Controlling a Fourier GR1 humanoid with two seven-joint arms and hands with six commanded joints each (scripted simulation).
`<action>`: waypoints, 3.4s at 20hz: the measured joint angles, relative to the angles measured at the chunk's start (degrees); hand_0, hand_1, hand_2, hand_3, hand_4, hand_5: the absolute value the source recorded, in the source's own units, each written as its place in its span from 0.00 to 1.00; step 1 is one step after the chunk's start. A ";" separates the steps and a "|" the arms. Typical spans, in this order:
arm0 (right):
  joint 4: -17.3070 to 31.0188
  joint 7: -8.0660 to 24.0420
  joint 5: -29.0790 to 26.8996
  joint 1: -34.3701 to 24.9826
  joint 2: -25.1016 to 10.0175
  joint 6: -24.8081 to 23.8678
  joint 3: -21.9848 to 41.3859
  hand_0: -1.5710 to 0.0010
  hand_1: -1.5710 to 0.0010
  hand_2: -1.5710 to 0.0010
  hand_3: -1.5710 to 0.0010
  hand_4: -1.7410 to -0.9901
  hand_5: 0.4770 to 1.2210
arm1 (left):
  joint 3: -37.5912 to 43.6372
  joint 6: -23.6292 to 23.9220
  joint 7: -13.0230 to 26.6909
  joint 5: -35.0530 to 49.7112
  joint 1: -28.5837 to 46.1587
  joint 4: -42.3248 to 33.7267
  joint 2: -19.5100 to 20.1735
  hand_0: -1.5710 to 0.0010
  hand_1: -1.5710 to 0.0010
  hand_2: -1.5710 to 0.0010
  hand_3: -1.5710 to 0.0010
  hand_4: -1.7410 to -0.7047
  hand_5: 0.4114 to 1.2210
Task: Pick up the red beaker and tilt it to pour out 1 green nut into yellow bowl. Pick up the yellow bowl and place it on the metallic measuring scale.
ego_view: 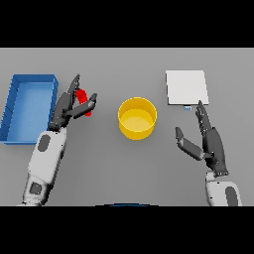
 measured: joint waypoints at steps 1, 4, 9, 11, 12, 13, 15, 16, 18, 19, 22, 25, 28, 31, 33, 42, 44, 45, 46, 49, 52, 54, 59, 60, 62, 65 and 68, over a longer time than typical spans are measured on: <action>-0.45 -0.40 0.40 0.39 0.24 -0.19 0.36 1.00 1.00 1.00 1.00 0.56 0.28 | -0.21 0.19 -0.55 -0.28 -0.45 0.94 -0.50 1.00 1.00 1.00 1.00 0.41 0.37; -1.27 -1.08 0.46 1.23 -0.14 -0.07 0.38 1.00 1.00 1.00 1.00 0.58 0.27 | 0.42 -0.17 -2.31 -0.03 -1.67 3.77 -0.59 1.00 1.00 1.00 1.00 0.38 0.39; -0.83 -0.39 0.42 0.61 -0.74 -0.02 -0.10 1.00 1.00 1.00 1.00 0.61 0.28 | 2.26 1.33 -3.98 0.96 -4.66 7.85 -2.07 0.71 0.69 0.68 0.69 0.29 0.58; -1.14 -0.41 0.69 0.55 -0.53 -0.01 0.29 1.00 1.00 1.00 1.00 0.61 0.28 | 2.47 4.20 -4.56 0.09 -5.44 8.69 -3.11 0.45 0.44 0.44 0.44 0.29 0.73; -0.45 0.03 0.77 0.72 -0.45 0.23 0.45 1.00 1.00 1.00 1.00 0.61 0.28 | 2.02 5.49 -6.16 -1.29 -5.20 8.72 -3.38 0.36 0.35 0.35 0.35 0.29 0.78; -0.21 -0.05 0.66 0.52 -0.22 0.27 0.51 1.00 1.00 1.00 1.00 0.60 0.28 | 2.06 6.22 -6.97 -2.18 -6.02 9.83 -3.43 0.29 0.28 0.28 0.28 0.29 0.83; 0.08 -0.63 0.48 0.26 -0.31 0.09 0.14 1.00 1.00 1.00 1.00 0.60 0.28 | 2.70 6.06 -10.33 -2.13 -5.83 10.49 -3.73 0.19 0.18 0.18 0.18 0.28 0.89; -0.06 -1.11 0.42 0.14 -0.31 0.14 0.16 1.00 1.00 1.00 1.00 0.59 0.27 | 2.86 6.10 -7.90 -2.32 -6.47 10.47 -3.81 0.15 0.15 0.14 0.14 0.23 0.89; 0.44 -0.80 0.37 0.03 0.10 0.07 0.26 1.00 1.00 1.00 1.00 0.59 0.28 | 3.11 6.52 -9.45 -1.85 -5.88 9.83 -3.84 0.10 0.09 0.09 0.09 0.15 0.88; 0.29 -1.33 0.61 -0.16 -0.20 0.26 0.42 1.00 1.00 1.00 1.00 0.60 0.27 | 3.15 6.60 -9.76 -1.36 -5.84 9.89 -3.74 0.08 0.07 0.07 0.07 0.12 0.87; 0.95 -0.88 0.63 -0.73 -0.58 0.25 0.06 1.00 1.00 1.00 1.00 0.64 0.26 | 2.31 7.01 -10.39 -0.32 -5.89 8.20 -3.77 0.04 0.04 0.04 0.04 0.06 0.85; 0.80 -1.11 2.05 -1.00 -0.16 -0.17 1.07 1.00 1.00 1.00 1.00 0.65 0.26 | 1.17 7.72 -10.09 -0.16 -6.06 4.88 -2.30 0.02 0.02 0.02 0.02 0.03 0.85; 0.54 -1.80 2.57 -0.57 -0.21 -0.64 1.06 1.00 1.00 1.00 1.00 0.66 0.27 | -2.22 8.54 -6.46 -2.40 -7.02 0.27 -0.74 0.01 0.01 0.01 0.01 0.02 0.86; -0.12 -1.46 4.20 -0.34 -0.53 -1.43 1.47 1.00 1.00 1.00 1.00 0.66 0.29 | -9.07 5.68 -0.40 -8.15 -9.25 -2.14 3.33 0.01 0.01 0.01 0.01 0.01 0.88; -0.99 -1.01 4.33 -0.09 -0.50 -1.39 1.70 1.00 1.00 1.00 1.00 0.66 0.29 | -12.60 4.21 1.27 -10.54 -9.67 -3.05 4.88 0.01 0.01 0.01 0.01 0.01 0.87; -1.00 -0.36 3.82 0.73 -0.29 -0.73 1.90 1.00 1.00 1.00 1.00 0.63 0.33 | -27.04 1.84 5.61 -23.36 -14.20 -3.92 11.70 0.00 0.00 0.00 0.00 0.00 0.89; -2.13 -0.45 3.58 0.89 -0.31 -0.42 2.10 1.00 1.00 1.00 1.00 0.63 0.33 | -31.91 0.73 6.67 -28.21 -17.24 -2.30 12.41 0.00 0.00 0.00 0.00 0.00 0.93; -1.55 0.38 3.77 0.33 0.02 -0.72 2.11 1.00 1.00 1.00 1.00 0.63 0.33 | -33.66 0.31 6.86 -30.16 -18.87 -1.12 12.97 0.00 0.00 0.00 0.00 0.00 0.95; -0.64 0.29 3.75 0.28 -0.07 -0.69 1.91 1.00 1.00 1.00 1.00 0.63 0.33 | -35.40 -0.02 6.54 -31.86 -20.33 0.41 13.28 0.00 0.00 0.00 0.00 0.00 0.96; -1.06 -1.85 3.10 0.80 -0.47 -0.13 1.72 1.00 1.00 1.00 1.00 0.64 0.31 | -40.08 -3.86 4.65 -35.31 -25.57 3.52 14.43 0.00 0.00 0.00 0.00 0.09 0.98; -0.66 -0.95 3.53 -0.05 0.14 -1.02 1.65 1.00 1.00 1.00 1.00 0.66 0.27 | -46.05 -8.65 4.01 -39.26 -30.31 6.55 14.14 0.00 0.00 0.00 0.00 0.08 0.99; 0.13 0.01 3.81 -0.49 0.62 -1.64 1.52 1.00 1.00 1.00 1.00 0.69 0.25 | -48.68 -11.63 3.77 -40.28 -33.39 8.48 13.07 0.00 0.00 0.00 0.00 0.06 0.99; 0.02 -0.28 3.67 0.02 0.44 -2.23 0.87 1.00 1.00 1.00 1.00 0.73 0.23 | -56.11 -16.36 1.34 -43.41 -38.68 11.26 12.89 0.00 0.00 0.00 0.00 0.02 1.00; 0.13 -0.68 4.25 -0.14 0.47 -2.51 1.09 1.00 1.00 1.00 1.00 0.73 0.23 | -57.41 -17.11 1.70 -44.37 -40.01 11.58 12.94 0.00 0.00 0.00 0.00 0.02 1.00; 0.12 -1.56 4.52 0.33 0.54 -2.33 1.48 1.00 1.00 1.00 1.00 0.74 0.23 | -60.00 -17.59 1.35 -46.19 -42.36 13.78 11.97 0.00 0.00 0.00 0.00 0.01 1.00; 0.07 -0.01 5.48 -0.41 1.58 -3.29 2.07 1.00 1.00 1.00 1.00 0.75 0.21 | -64.65 -17.83 0.12 -48.60 -43.44 14.53 11.52 0.00 0.00 0.00 0.00 0.01 1.00; -0.38 -0.47 4.87 0.12 0.87 -2.96 1.49 1.00 1.00 1.00 1.00 0.76 0.20 | -69.06 -16.07 -1.40 -51.53 -45.60 15.76 11.09 0.00 0.00 0.00 0.00 0.01 1.00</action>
